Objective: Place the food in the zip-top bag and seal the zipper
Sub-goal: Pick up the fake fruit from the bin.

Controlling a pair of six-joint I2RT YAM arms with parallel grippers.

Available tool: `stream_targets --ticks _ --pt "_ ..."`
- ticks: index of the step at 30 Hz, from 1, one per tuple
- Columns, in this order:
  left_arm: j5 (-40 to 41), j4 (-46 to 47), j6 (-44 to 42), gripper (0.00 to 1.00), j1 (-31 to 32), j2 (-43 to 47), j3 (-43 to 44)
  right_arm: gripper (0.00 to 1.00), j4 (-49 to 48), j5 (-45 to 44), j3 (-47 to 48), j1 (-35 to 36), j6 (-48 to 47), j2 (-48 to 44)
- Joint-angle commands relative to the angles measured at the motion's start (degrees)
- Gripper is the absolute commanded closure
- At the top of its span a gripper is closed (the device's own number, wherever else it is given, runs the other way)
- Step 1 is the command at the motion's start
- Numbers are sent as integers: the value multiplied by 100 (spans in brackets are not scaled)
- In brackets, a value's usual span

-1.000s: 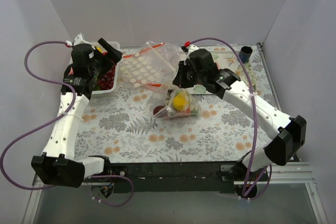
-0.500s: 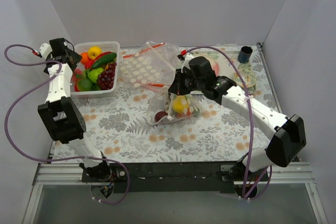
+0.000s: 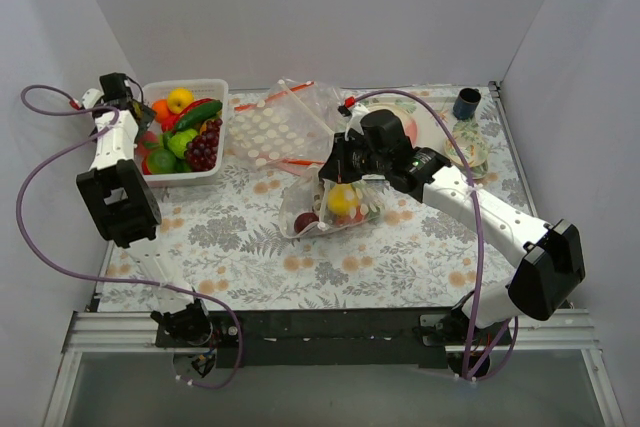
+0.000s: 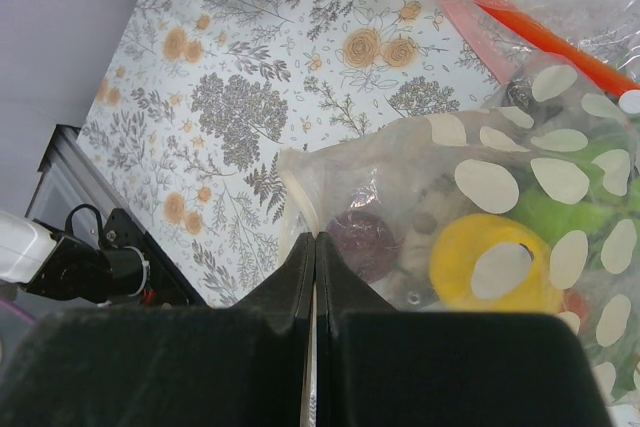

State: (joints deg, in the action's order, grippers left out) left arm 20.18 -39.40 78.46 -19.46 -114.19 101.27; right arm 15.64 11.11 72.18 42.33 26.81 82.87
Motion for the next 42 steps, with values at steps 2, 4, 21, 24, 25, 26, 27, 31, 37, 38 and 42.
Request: stream_targets --ticks 2,4,21,24,25,26,27,31,37,38,42 --pt "-84 -6 213 2 -66 -59 -47 99 -281 93 -46 -31 -44 -219" --pt "-190 107 223 2 -66 -112 -81 99 -272 75 -46 -31 -53 -227" --pt "-1086 301 47 52 -66 239 375 99 -87 -118 59 -40 -79 -245" --pt "-1429 275 12 53 -66 283 577 99 -70 -153 77 -40 -70 -236" --pt "-1508 301 21 53 -58 370 604 99 -26 -197 129 -49 -79 -228" --pt "-1561 301 21 53 -58 415 613 99 26 -215 156 -40 -79 -219" --pt "-1596 318 3 53 -49 476 622 99 53 -232 156 -40 -88 -210" --pt "-1956 336 -85 53 4 749 666 99 176 -443 208 -40 -149 -262" --pt "-3195 415 -252 51 776 1398 210 99 457 -671 542 -40 -263 -201" --pt "-3283 450 -304 50 960 1635 35 99 510 -742 690 -49 -290 -149" --pt "-3600 731 -357 50 2118 2206 -1150 99 773 -944 1051 -145 -387 106"
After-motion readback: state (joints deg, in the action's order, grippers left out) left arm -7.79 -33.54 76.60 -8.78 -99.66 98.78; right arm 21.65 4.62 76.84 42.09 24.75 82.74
